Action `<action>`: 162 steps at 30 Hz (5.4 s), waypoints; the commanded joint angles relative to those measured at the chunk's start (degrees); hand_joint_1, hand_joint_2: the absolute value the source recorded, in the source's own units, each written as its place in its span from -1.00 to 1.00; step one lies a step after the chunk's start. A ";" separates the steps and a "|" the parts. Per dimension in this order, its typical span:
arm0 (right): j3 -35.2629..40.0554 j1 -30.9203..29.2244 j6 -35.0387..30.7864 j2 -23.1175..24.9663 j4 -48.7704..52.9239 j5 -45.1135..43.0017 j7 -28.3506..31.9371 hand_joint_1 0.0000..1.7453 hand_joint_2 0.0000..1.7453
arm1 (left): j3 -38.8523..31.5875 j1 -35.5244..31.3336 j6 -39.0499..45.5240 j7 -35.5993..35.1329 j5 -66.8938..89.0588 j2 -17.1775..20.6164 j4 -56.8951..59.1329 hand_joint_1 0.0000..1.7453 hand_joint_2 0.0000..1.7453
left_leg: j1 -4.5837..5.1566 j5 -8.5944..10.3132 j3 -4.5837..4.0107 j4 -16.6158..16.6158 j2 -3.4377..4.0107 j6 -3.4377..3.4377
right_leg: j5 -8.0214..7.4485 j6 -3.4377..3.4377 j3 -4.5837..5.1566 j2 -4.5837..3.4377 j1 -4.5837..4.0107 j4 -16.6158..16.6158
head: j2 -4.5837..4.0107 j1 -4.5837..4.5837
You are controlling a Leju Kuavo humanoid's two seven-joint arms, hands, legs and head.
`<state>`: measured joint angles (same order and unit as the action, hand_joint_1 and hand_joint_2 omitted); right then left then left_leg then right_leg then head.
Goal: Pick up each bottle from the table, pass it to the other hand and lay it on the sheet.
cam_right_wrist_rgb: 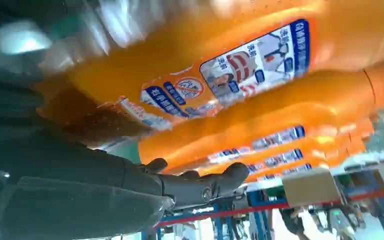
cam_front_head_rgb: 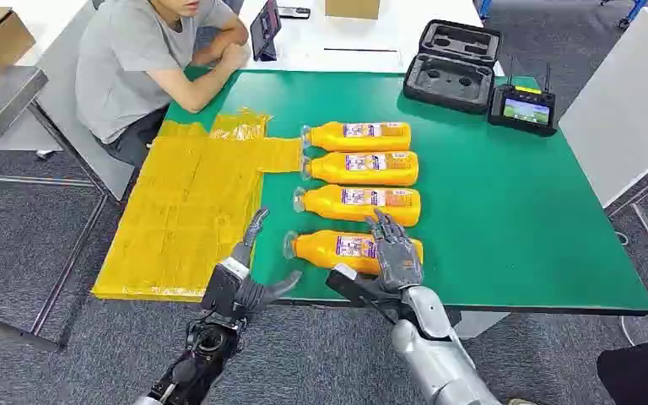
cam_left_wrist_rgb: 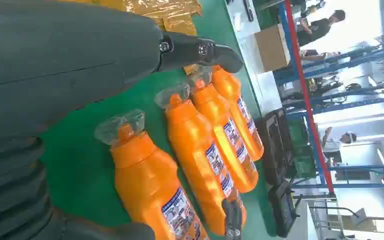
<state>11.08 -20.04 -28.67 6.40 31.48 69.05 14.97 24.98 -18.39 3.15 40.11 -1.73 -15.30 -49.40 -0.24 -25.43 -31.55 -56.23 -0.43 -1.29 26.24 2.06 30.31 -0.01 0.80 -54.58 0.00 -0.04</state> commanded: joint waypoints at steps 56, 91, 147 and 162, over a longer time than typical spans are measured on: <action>-0.31 -3.24 20.00 -1.71 -2.91 -13.12 2.36 1.00 1.00 | 1.02 -2.70 -0.06 -0.11 0.07 0.04 3.82 -1.00 1.00 | -0.05 0.16 0.55 0.00 -0.01 -0.04 | -0.19 -0.18 -0.51 0.13 -0.05 0.09 | 0.00 0.00; -1.87 4.04 19.65 0.27 16.41 -50.88 25.03 1.00 1.00 | -0.62 -2.63 -6.65 -0.11 -4.53 0.10 3.74 -1.00 1.00 | -0.01 0.17 -0.18 -0.10 0.31 0.05 | -0.24 -0.09 0.27 -0.26 -0.03 -0.11 | 0.00 0.00; 13.49 12.25 0.93 -7.20 33.90 -61.32 25.03 1.00 1.00 | -7.23 -1.16 -16.92 -0.11 -12.10 2.36 2.16 -1.00 1.00 | -0.01 0.19 -0.23 -0.03 0.24 0.04 | -0.25 -0.08 0.29 -0.19 -0.03 -0.03 | 0.00 0.00; 10.85 10.39 15.05 -5.51 28.11 -62.99 25.03 1.00 1.00 | -5.47 -0.43 -36.43 -1.38 -20.77 1.39 0.53 -1.00 1.00 | 0.00 0.21 -0.30 -0.04 0.24 0.03 | -0.27 -0.06 0.36 -0.19 -0.01 -0.05 | 0.00 0.00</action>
<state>24.24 -7.03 -17.92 0.07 63.97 6.47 39.89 18.69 -17.95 -29.62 39.15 -20.68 -14.64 -48.17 -0.24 -25.19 -31.89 -56.23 -0.26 -1.31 25.96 2.07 30.70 -0.16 0.80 -54.60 0.00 -0.05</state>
